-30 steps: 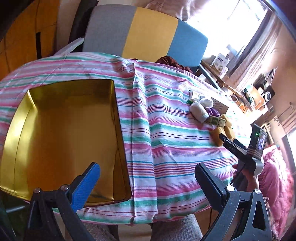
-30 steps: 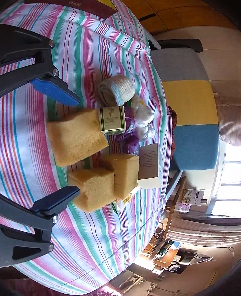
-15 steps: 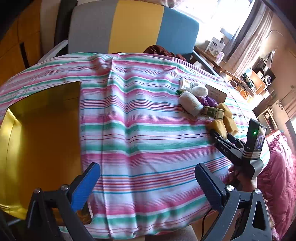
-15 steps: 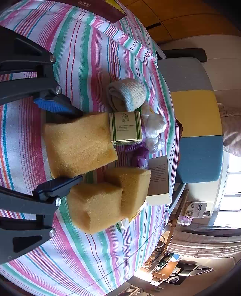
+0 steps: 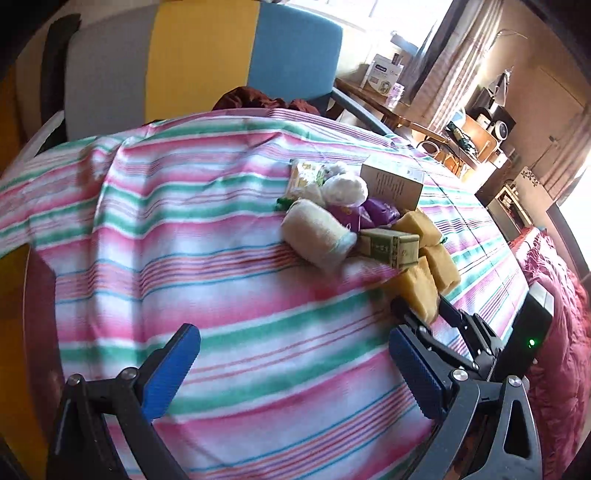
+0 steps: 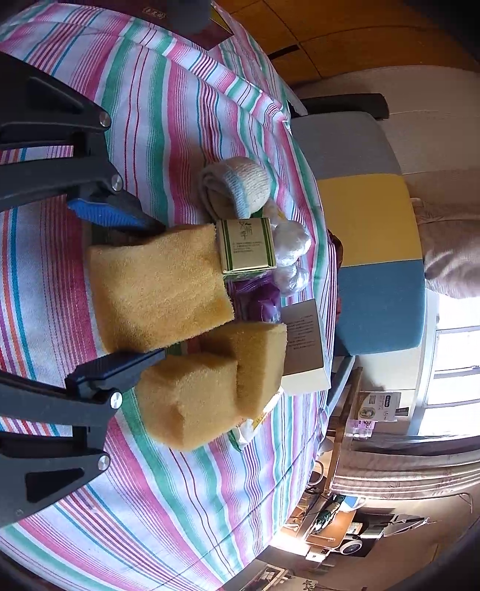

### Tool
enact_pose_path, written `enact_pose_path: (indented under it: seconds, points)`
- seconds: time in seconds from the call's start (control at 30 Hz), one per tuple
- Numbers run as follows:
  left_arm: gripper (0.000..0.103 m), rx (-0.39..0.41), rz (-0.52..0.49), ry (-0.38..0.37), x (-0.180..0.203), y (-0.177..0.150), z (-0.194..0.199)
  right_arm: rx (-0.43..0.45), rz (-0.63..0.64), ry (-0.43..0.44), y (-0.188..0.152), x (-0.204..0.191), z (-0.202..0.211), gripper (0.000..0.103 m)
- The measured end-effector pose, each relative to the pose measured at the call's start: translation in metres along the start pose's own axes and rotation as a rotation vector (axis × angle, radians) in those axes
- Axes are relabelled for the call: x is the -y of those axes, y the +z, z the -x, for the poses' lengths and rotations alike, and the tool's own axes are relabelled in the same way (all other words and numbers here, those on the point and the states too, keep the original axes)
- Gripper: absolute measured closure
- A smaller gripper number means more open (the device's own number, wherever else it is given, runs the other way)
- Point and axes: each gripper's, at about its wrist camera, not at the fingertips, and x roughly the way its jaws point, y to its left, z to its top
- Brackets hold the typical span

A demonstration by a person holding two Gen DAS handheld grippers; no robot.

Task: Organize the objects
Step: 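Grasp a yellow sponge with the right gripper, then grasp the white knit sock with the left gripper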

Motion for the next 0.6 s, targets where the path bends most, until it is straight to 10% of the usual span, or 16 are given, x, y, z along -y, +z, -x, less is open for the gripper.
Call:
enact_pose_path:
  seconds: [0.6]
  points:
    - [0.0, 0.044, -0.175, 0.061, 0.042, 0.061, -0.111, 0.012, -0.084, 0.006, -0.003, 0.013, -0.003, 0.043]
